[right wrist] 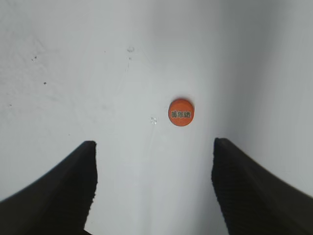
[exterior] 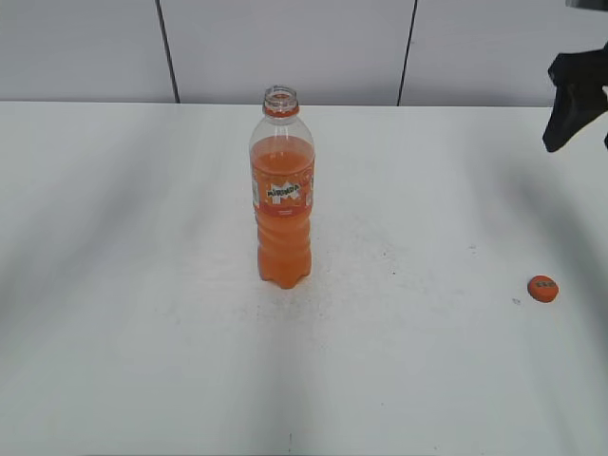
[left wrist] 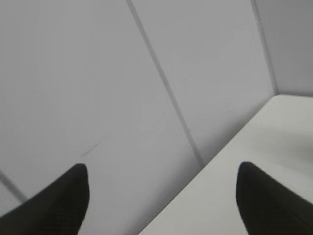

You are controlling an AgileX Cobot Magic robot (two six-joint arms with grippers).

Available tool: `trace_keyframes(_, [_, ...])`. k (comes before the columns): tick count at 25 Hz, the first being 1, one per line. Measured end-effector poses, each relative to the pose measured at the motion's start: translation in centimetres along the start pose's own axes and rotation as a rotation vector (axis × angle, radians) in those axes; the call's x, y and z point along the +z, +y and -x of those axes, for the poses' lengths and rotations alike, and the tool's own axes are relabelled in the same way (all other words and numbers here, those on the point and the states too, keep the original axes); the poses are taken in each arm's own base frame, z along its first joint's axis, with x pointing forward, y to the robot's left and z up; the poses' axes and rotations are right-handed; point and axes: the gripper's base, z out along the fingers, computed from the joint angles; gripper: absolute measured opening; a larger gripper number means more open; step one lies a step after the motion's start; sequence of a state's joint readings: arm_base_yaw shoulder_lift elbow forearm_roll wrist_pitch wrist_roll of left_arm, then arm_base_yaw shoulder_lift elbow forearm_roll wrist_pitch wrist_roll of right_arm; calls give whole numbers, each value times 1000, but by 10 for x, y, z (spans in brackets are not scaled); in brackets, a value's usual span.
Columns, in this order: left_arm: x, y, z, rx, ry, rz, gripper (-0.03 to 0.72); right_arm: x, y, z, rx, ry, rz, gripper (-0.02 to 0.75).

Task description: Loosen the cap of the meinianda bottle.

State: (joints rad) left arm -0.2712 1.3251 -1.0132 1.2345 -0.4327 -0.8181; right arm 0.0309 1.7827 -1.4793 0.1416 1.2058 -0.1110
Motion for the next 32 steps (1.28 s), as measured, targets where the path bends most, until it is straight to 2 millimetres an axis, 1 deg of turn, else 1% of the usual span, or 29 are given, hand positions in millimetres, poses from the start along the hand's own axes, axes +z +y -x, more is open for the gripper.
trace_keyframes(3, [-14, 18, -2, -24, 132, 216, 558, -18, 2, 7, -9, -63, -4, 547])
trace_keyframes(6, [-28, 37, -22, -159, 344, 470, 558, -33, 4, 8, -16, -110, -6, 547])
trace_keyframes(8, [-36, 39, -35, -249, 476, 560, 558, -40, 5, 7, -20, -130, -8, 547])
trace_keyframes(9, [-39, 38, -40, -291, 538, 568, 558, -43, 5, 6, -23, -137, -10, 547])
trace_keyframes(11, [-41, 30, -48, -395, 631, 525, 558, -47, 6, 4, -26, -145, -11, 547])
trace_keyframes(14, [-44, 15, -54, -501, 758, 411, 558, -52, 6, 2, -30, -158, -16, 547])
trace_keyframes(17, [-49, 7, -50, -580, 877, 335, 558, -57, 7, 1, -32, -171, -17, 547])
trace_keyframes(21, [-58, 7, -39, -603, 996, 302, 558, -66, 8, -5, -36, -190, -19, 547])
trace_keyframes(24, [-67, 4, -36, -607, 1086, 285, 550, -74, 11, -22, -37, -199, -20, 547])
trace_keyframes(26, [-76, 1, -33, -597, 1131, 269, 541, -83, 13, -41, -39, -209, -22, 547])
trace_keyframes(27, [-82, -1, -31, -593, 1152, 261, 537, -84, 13, -51, -38, -204, -21, 547])
trace_keyframes(29, [-94, -3, -22, -588, 1146, 261, 532, -90, 16, -74, -40, -215, -22, 547])
trace_keyframes(30, [-99, -3, -18, -586, 1133, 264, 528, -90, 16, -85, -39, -210, -22, 547])
trace_keyframes(32, [-113, -5, -6, -580, 1079, 276, 521, -95, 18, -108, -41, -224, -23, 547])
